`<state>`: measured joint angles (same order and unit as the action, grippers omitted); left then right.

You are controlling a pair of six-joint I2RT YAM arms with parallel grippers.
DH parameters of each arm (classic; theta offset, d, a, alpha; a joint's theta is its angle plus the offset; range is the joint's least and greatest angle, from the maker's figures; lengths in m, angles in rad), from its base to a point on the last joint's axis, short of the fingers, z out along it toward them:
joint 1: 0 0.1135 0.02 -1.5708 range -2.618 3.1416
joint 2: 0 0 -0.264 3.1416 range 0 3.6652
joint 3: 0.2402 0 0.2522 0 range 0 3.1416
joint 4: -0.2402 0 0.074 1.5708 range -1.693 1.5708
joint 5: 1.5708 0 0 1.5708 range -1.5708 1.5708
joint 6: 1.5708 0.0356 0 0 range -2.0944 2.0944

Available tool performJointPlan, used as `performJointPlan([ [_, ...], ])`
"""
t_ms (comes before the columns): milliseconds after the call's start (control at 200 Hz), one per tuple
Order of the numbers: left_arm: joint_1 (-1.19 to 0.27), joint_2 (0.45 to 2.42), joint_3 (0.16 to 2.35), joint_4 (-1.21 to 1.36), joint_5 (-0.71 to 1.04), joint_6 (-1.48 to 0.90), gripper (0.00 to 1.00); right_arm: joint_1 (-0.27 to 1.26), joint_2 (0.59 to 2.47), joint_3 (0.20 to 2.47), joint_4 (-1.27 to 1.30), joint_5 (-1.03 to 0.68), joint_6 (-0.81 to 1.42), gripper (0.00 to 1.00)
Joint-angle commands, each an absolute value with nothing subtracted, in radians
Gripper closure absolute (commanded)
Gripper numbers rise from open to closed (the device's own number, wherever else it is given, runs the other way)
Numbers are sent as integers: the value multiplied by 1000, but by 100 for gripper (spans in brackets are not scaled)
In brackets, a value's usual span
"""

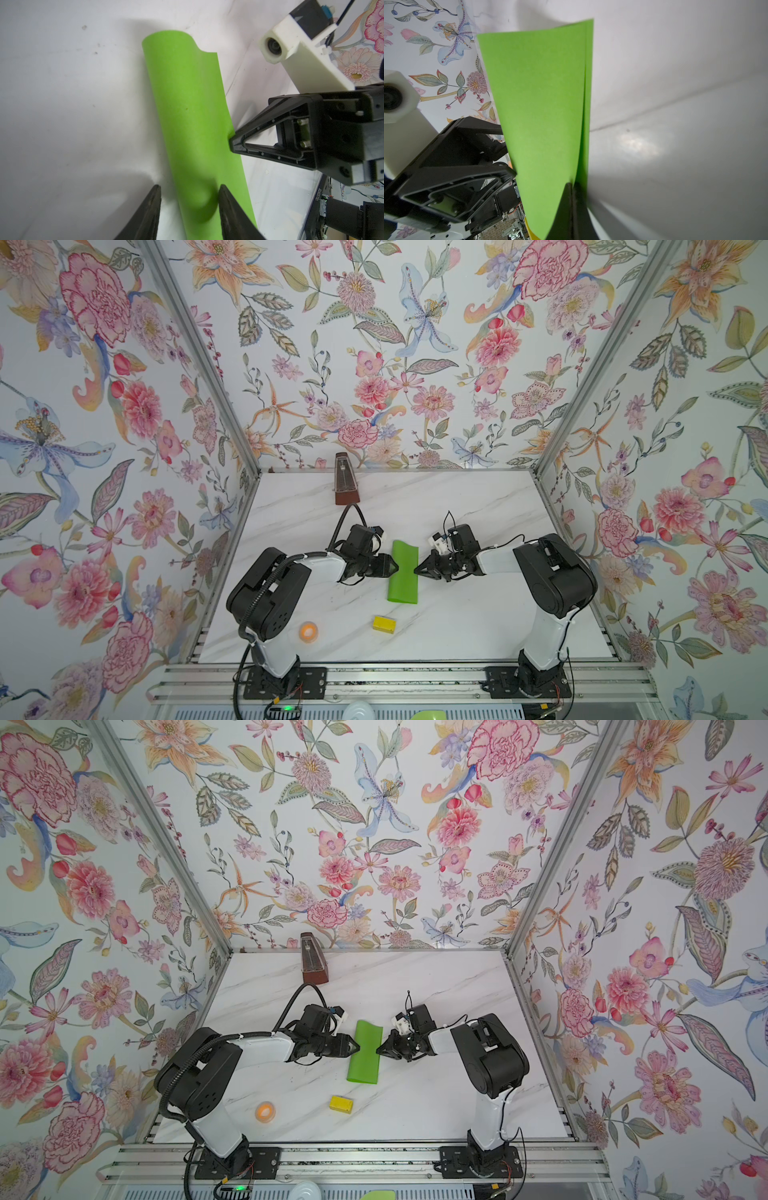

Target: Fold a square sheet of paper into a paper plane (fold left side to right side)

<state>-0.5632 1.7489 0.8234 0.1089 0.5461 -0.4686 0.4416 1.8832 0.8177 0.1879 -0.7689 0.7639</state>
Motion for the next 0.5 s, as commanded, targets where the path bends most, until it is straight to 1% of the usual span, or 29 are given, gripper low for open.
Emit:
performJointPlan([
  [0,-567,1761,824,111,560,-469,51,444,1856,833,144,-738,767,100],
  [495,-569,1762,821,105,555,-466,51,445,1822,837,125,-732,755,100],
])
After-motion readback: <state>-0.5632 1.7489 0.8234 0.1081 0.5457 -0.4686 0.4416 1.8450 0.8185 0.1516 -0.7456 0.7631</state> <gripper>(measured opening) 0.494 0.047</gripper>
